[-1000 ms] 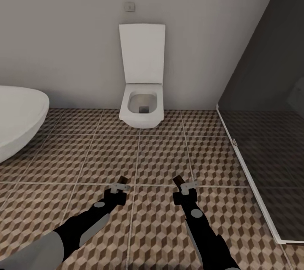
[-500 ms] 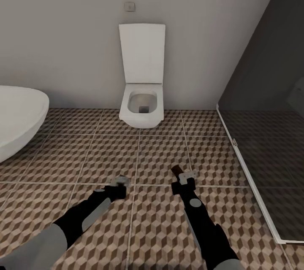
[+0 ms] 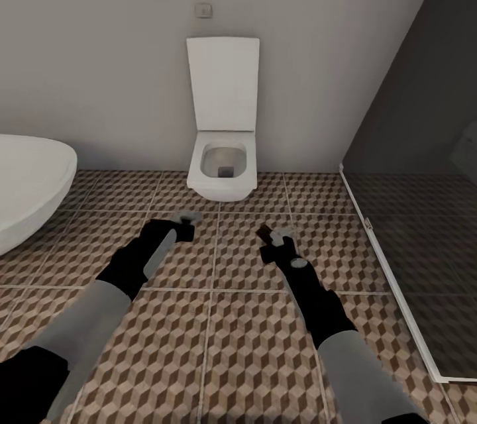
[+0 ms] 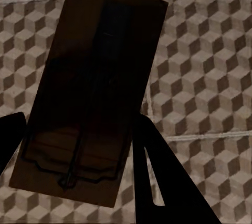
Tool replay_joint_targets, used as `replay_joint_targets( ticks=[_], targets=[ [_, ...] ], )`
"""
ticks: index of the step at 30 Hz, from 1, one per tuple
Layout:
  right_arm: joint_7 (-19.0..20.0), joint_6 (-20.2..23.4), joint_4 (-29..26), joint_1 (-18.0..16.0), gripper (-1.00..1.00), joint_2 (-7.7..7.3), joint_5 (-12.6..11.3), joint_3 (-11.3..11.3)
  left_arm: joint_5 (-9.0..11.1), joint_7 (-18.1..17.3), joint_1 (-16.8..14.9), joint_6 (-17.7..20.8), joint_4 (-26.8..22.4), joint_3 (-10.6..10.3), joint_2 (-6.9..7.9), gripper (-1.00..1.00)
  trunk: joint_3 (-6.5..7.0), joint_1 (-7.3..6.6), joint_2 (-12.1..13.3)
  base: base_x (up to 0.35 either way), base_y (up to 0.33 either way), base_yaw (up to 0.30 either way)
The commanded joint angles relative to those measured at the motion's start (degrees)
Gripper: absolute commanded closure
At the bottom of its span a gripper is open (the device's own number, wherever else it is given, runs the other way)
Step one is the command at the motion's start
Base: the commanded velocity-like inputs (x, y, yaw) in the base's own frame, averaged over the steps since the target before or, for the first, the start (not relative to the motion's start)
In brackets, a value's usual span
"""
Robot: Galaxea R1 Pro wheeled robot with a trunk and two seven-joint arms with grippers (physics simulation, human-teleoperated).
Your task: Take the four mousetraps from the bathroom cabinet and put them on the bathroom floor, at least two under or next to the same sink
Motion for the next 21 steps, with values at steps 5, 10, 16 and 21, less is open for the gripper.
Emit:
replay_joint_targets(
  ticks=[5, 10, 16, 21],
  targets=[
    [0.5, -0.6, 3.9, -2.4, 1.0, 0.02, 0.6, 0.0, 0.0, -0.4, -0.6, -6.4, 9.2, 0.0, 0.26, 1.0, -0.04, -0.01, 0.0, 0.0, 0.0, 0.0],
    [2.0, -2.3, 4.6, -2.8, 1.0, 0.02, 0.5, 0.0, -0.5, -6.4, -0.7, -17.2, 17.0, -0.4, 0.46, 1.0, -0.04, -0.01, 0.0, 0.0, 0.0, 0.0],
    [3.6, -4.6, 5.3, -2.8, 1.0, 0.02, 0.5, -0.1, -1.6, -9.4, -0.7, -19.3, 16.1, -0.8, 1.68, 1.0, -0.04, -0.01, 0.0, 0.0, 0.0, 0.0],
    [3.7, -9.8, 6.6, -2.8, 1.0, 0.02, 0.6, 0.0, -1.8, -9.5, -0.7, -19.3, 14.3, -1.4, 1.85, 1.0, -0.04, -0.01, 0.0, 0.0, 0.0, 0.0]
  ],
)
